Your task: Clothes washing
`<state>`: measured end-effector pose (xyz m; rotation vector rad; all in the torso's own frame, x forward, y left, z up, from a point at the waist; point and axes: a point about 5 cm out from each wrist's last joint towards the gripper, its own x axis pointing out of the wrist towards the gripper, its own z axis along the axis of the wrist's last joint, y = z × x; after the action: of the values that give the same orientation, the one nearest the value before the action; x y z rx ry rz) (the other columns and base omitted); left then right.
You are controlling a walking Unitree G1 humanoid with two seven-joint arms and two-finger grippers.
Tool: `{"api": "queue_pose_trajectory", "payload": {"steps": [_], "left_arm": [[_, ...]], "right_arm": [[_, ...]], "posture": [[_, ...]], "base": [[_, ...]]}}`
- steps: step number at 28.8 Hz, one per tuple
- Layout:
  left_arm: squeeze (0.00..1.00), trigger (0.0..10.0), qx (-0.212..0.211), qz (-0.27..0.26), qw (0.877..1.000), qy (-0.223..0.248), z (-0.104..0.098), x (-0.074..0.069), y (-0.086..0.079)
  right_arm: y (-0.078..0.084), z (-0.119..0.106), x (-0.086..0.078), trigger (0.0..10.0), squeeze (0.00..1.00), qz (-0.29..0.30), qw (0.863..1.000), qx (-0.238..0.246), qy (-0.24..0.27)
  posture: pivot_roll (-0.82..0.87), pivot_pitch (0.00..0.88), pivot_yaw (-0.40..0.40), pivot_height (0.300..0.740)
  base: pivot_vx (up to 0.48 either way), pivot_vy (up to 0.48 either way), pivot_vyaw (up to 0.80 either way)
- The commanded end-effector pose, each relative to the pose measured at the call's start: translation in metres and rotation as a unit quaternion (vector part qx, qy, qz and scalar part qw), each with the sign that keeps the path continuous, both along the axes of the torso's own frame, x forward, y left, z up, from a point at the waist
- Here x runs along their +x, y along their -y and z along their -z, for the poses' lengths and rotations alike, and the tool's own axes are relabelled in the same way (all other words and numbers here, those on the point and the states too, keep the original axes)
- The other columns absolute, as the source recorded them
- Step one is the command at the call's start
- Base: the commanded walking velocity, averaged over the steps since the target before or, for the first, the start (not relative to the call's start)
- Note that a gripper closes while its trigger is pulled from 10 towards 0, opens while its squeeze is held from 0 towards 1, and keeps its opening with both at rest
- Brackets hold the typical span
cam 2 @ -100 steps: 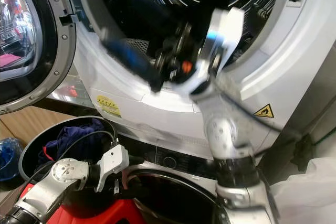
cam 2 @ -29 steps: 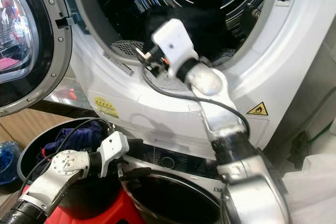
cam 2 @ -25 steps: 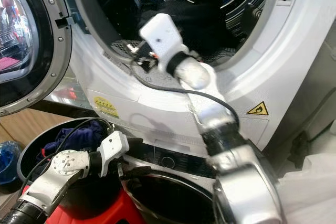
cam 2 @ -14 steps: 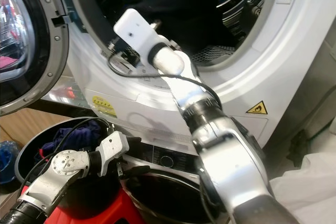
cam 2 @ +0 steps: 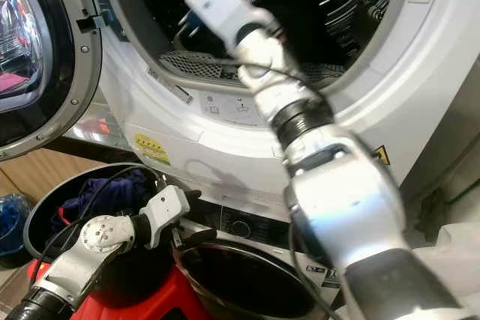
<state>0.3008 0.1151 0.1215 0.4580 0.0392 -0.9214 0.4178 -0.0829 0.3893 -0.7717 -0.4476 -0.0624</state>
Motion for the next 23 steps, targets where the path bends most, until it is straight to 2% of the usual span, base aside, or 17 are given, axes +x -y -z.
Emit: {"api": "queue_pose_trajectory", "payload": {"steps": [1,7,8,9,10,12,15,16,18,23], "left_arm": [[0.00,10.0,0.001,-0.019,1.000,0.018,-0.005,0.005,-0.005],[0.00,10.0,0.004,-0.026,0.999,0.020,-0.004,0.006,-0.005],[0.00,10.0,0.003,-0.025,0.999,0.020,-0.004,0.006,-0.003],[0.00,10.0,0.003,-0.020,1.000,0.016,-0.003,0.006,-0.001],[0.00,10.0,0.002,-0.017,1.000,0.012,-0.002,0.006,0.000],[0.00,10.0,0.002,-0.017,1.000,0.012,-0.002,0.006,0.000],[0.00,10.0,0.000,-0.013,1.000,0.013,-0.003,0.005,0.002],[0.00,10.0,0.000,-0.013,1.000,0.013,-0.003,0.005,0.002],[0.00,10.0,-0.002,-0.010,1.000,0.012,-0.005,0.005,0.004],[0.00,10.0,-0.005,-0.010,1.000,0.013,-0.005,0.005,0.004]], "right_arm": [[0.013,-0.021,-0.004,10.0,0.00,0.032,0.998,0.032,0.033],[0.011,-0.013,-0.001,10.0,0.00,0.008,0.998,0.057,0.009],[-0.004,0.011,0.002,10.0,0.00,-0.049,0.995,0.071,-0.047],[-0.022,0.038,0.004,10.0,0.00,-0.114,0.983,0.089,-0.112],[-0.035,0.055,0.002,10.0,0.00,-0.156,0.973,0.089,-0.147],[-0.035,0.055,0.002,10.0,0.00,-0.156,0.973,0.089,-0.147],[-0.057,0.083,-0.003,10.0,0.00,-0.216,0.949,0.093,-0.211],[-0.057,0.083,-0.003,10.0,0.00,-0.216,0.949,0.093,-0.211],[-0.066,0.096,-0.005,10.0,0.00,-0.230,0.940,0.088,-0.236],[-0.070,0.100,-0.007,10.0,0.00,-0.230,0.940,0.084,-0.239]], "posture": [[0.08,0.000,0.047,0.740],[0.07,0.000,0.050,0.740],[0.05,0.000,0.058,0.740],[0.05,0.000,0.062,0.740],[0.05,0.000,0.064,0.740],[0.05,0.000,0.064,0.740],[0.05,0.000,0.070,0.740],[0.05,0.000,0.070,0.740],[0.05,0.000,0.073,0.740],[0.05,0.000,0.074,0.740]], "base": [[0.000,0.000,0.00],[0.000,0.000,0.00],[0.000,0.000,0.00],[0.000,0.000,0.00],[0.000,0.000,0.00],[0.000,0.000,0.00],[0.000,0.000,0.00],[0.000,0.000,0.00],[0.000,0.000,0.00],[0.000,0.000,0.00]]}}
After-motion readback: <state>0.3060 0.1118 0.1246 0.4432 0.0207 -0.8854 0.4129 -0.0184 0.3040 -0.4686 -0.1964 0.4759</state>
